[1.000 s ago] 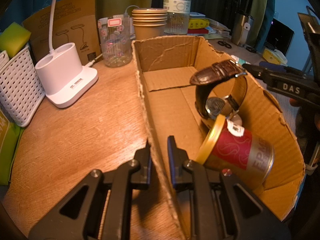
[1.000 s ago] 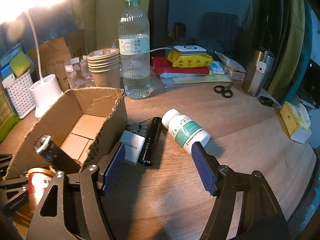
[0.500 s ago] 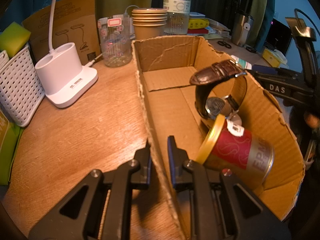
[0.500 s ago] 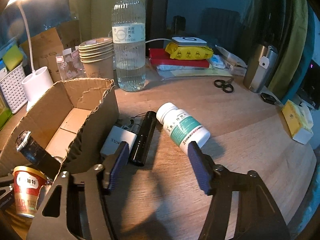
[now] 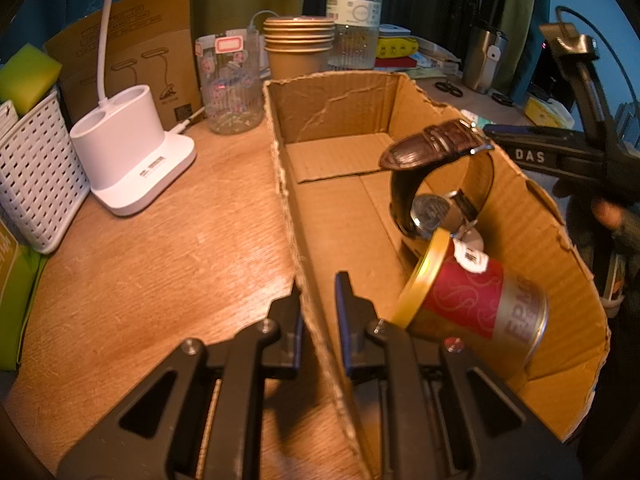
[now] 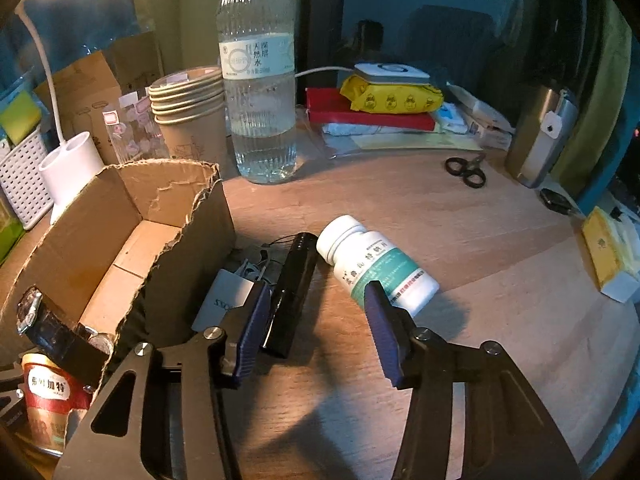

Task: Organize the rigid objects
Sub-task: 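Close the right tool around the black flashlight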

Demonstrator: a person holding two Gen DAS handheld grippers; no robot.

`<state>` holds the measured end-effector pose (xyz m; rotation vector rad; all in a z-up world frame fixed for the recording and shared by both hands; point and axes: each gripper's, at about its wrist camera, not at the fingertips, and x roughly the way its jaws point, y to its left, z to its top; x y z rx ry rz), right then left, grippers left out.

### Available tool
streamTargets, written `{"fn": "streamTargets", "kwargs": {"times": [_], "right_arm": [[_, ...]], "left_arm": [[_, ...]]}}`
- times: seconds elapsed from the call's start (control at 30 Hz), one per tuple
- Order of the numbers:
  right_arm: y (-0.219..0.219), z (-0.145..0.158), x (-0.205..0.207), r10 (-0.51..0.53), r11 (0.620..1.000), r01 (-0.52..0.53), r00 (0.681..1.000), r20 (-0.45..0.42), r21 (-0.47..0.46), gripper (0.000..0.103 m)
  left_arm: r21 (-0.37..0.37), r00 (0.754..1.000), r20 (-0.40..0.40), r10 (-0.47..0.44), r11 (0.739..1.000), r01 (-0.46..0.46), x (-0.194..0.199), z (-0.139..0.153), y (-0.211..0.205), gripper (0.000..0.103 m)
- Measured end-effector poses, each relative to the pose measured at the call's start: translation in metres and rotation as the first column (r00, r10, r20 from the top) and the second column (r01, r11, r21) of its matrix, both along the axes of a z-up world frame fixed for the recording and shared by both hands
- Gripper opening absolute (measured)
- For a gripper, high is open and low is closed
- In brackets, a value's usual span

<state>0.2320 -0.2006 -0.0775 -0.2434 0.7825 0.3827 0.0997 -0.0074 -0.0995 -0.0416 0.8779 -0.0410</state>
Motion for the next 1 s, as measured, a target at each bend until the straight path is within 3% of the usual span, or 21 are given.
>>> {"fn": "streamTargets", "kwargs": {"times": [0.37, 0.53, 1.0], "right_arm": [[0.008, -0.014, 0.006, 0.013, 1.0, -0.014, 0.999, -0.04, -0.014, 0.044], [0.008, -0.023, 0.01, 0.024, 1.0, -0.024, 0.998, -0.065, -0.002, 0.022], [-0.006, -0.005, -0.007, 0.0, 0.998, 0.001, 1.0, -0.024, 0.06, 0.022]], "left_arm": [[0.0, 1.0, 0.0, 0.0, 1.0, 0.0, 0.0, 0.0, 0.0, 0.015], [0.0, 1.0, 0.0, 0.0, 1.0, 0.0, 0.0, 0.0, 0.0, 0.015], [0.0, 1.0, 0.0, 0.0, 1.0, 0.0, 0.0, 0.0, 0.0, 0.015]]}}
